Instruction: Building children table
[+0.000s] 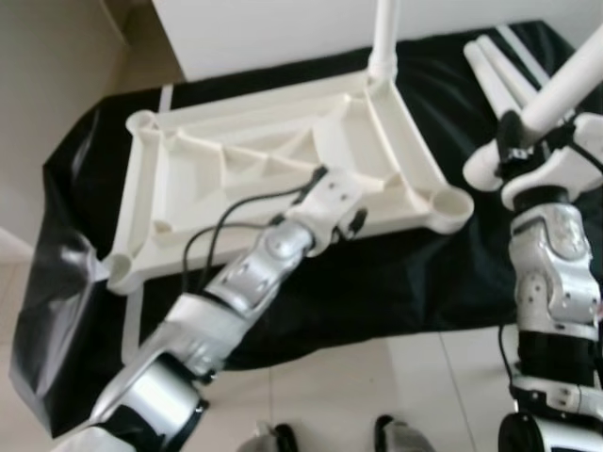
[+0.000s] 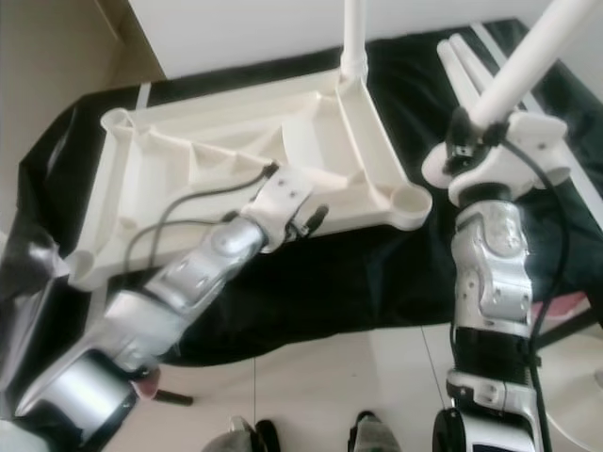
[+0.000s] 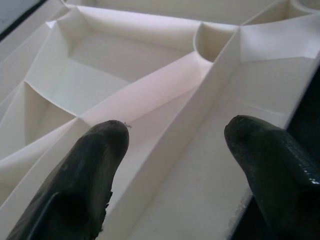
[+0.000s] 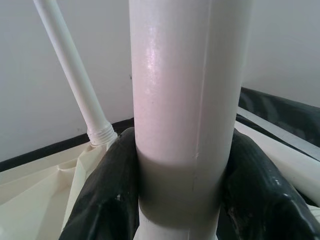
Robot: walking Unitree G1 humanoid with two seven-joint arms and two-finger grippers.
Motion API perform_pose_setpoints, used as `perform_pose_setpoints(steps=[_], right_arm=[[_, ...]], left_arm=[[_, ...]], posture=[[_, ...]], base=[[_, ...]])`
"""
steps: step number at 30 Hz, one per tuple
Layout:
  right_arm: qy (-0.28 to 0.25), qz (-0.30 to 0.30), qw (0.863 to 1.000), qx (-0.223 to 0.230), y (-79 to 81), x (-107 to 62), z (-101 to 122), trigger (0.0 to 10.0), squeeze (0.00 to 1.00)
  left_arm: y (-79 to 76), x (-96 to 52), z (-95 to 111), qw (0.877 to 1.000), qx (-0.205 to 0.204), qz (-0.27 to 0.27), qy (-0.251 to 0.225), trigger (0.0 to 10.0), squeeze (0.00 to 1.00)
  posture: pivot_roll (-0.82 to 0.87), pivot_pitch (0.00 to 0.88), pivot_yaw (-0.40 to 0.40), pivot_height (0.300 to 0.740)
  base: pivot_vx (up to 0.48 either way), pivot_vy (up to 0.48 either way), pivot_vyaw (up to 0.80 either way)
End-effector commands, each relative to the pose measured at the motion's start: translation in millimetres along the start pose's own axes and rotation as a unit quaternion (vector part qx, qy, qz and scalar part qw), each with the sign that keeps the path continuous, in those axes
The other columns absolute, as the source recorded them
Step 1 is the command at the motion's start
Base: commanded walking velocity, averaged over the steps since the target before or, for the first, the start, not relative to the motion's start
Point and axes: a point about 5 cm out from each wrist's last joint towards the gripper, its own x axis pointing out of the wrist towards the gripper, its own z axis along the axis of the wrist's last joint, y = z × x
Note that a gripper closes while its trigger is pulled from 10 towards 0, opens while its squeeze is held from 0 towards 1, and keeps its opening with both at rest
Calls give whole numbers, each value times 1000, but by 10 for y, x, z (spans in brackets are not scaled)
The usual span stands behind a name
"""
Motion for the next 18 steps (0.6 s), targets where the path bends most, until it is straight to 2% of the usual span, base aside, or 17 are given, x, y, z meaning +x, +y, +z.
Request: perform_pose_setpoints(steps=[1, 3, 5, 7, 9, 13, 16, 18], right_arm=[[-1, 6, 1000, 7, 23, 3, -7, 10000, 0], [1, 8, 1000, 8, 36, 14, -16, 10000, 0], [1, 9, 1000, 9, 44, 20, -19, 10000, 0], [2, 13, 1000, 11, 59, 29, -23, 10000, 0], [2, 16, 1000, 11, 66, 33, -24, 10000, 0], [12, 38, 999, 13, 117, 38, -59, 10000, 0], [18, 49, 999, 15, 146, 31, -81, 10000, 0], [22, 64, 998, 14, 186, 24, -104, 10000, 0]], left_arm=[[-459, -234, -353, 920, -48, -380, 83, 10000, 0], [-466, -331, -312, 908, -68, -406, 76, 10000, 0], [-460, -373, -291, 904, -74, -414, 73, 10000, 0], [-439, -485, -254, 893, -89, -436, 71, 10000, 0], [-429, -532, -243, 890, -89, -443, 69, 10000, 0], [-403, -742, -297, 875, -74, -471, 86, 10000, 0], [-396, -824, -335, 869, -63, -481, 96, 10000, 0], [-342, -874, -409, 871, -43, -477, 111, 10000, 0]], posture=[[-64, 215, 134, 740], [-60, 213, 131, 740], [-60, 213, 131, 740], [-58, 209, 126, 740], [-58, 209, 126, 740], [-57, 200, 114, 740], [-59, 193, 108, 740], [-58, 187, 100, 740]], base=[[0, 0, 0], [0, 0, 0], [0, 0, 0], [0, 0, 0], [0, 0, 0], [0, 0, 0], [0, 0, 0], [0, 0, 0]])
